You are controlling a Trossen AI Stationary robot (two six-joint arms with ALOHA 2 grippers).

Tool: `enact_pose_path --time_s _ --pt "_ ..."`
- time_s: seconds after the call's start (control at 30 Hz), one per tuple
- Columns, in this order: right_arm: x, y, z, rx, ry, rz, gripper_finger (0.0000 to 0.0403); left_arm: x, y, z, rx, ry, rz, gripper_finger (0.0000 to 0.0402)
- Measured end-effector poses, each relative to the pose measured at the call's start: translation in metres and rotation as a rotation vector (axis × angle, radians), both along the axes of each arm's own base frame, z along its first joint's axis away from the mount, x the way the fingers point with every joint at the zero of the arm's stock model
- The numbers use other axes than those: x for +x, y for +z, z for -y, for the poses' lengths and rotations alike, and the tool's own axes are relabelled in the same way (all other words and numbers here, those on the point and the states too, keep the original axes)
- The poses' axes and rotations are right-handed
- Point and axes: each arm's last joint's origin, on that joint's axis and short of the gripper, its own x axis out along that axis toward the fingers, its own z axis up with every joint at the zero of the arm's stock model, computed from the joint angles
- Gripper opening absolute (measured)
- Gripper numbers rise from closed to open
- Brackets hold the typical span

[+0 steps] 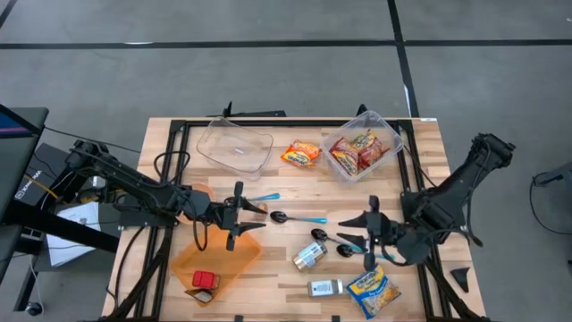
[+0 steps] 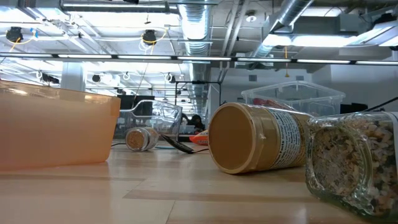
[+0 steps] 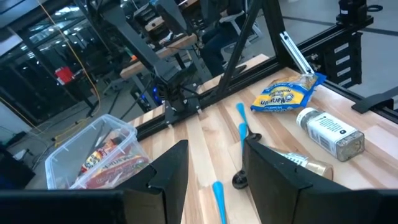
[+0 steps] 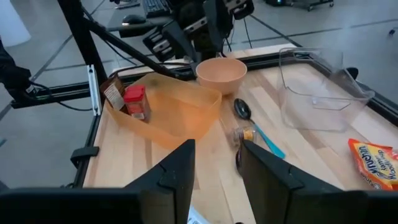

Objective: Pick & Place Food Item
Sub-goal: Put the orange noodle pack into the right transparent bin

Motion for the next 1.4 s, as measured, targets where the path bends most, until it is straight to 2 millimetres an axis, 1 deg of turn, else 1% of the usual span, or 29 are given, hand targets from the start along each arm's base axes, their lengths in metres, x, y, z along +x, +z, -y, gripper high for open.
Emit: enact_pose_path --time_s 0.3,0.43,0.5,0.6,0.7,0.87,1.0,1.07,1.13,1.2,1.3,1.4 --pt "0.001 0.0 0.001 -0.002 -0.008 0.001 0.0123 -0.001 0.0 0.003 -0.006 -0.011 0.004 0.0145" --pt "0.001 0.0 0.001 -0.002 -0.008 0.001 0.0123 0.003 -0.002 0.014 -0.013 -0.049 0.035 0.0145" --pt "0.001 0.0 0.001 -0.001 -0.009 0.002 0.0123 0.007 -0.004 0.022 0.002 -0.071 0.08 0.0145" --pt "0.001 0.0 0.001 0.001 -0.009 0.005 0.0123 0.018 -0.016 0.033 0.069 -0.076 0.105 0.0145" --pt "0.001 0.0 0.001 0.002 -0.009 0.006 0.0123 0.038 -0.028 0.043 0.131 -0.008 0.091 0.0145" --pt "0.001 0.001 0.001 0.004 -0.009 0.008 0.0123 0.085 -0.048 0.064 0.274 0.15 -0.003 0.0145" --pt "0.001 0.001 0.001 0.009 -0.009 0.013 0.0123 0.118 -0.063 0.077 0.417 0.321 -0.068 0.0145" --pt "0.001 0.001 0.001 0.009 -0.009 0.013 0.0123 0.133 -0.07 0.08 0.441 0.41 -0.086 0.0145" --pt "0.001 0.001 0.001 0.009 -0.009 0.013 0.0123 0.147 -0.075 0.078 0.454 0.505 -0.096 0.0145" --pt "0.001 0.001 0.001 0.009 -0.009 0.013 0.0123 0.161 -0.078 0.067 0.462 0.614 -0.109 0.0145" --pt "0.001 0.001 0.001 0.009 -0.009 0.013 0.0123 0.179 -0.086 0.039 0.465 0.732 -0.15 0.0145" --pt "0.001 0.001 0.0 0.01 -0.009 0.014 0.0123 0.192 -0.095 0.005 0.411 0.778 -0.186 0.0145"
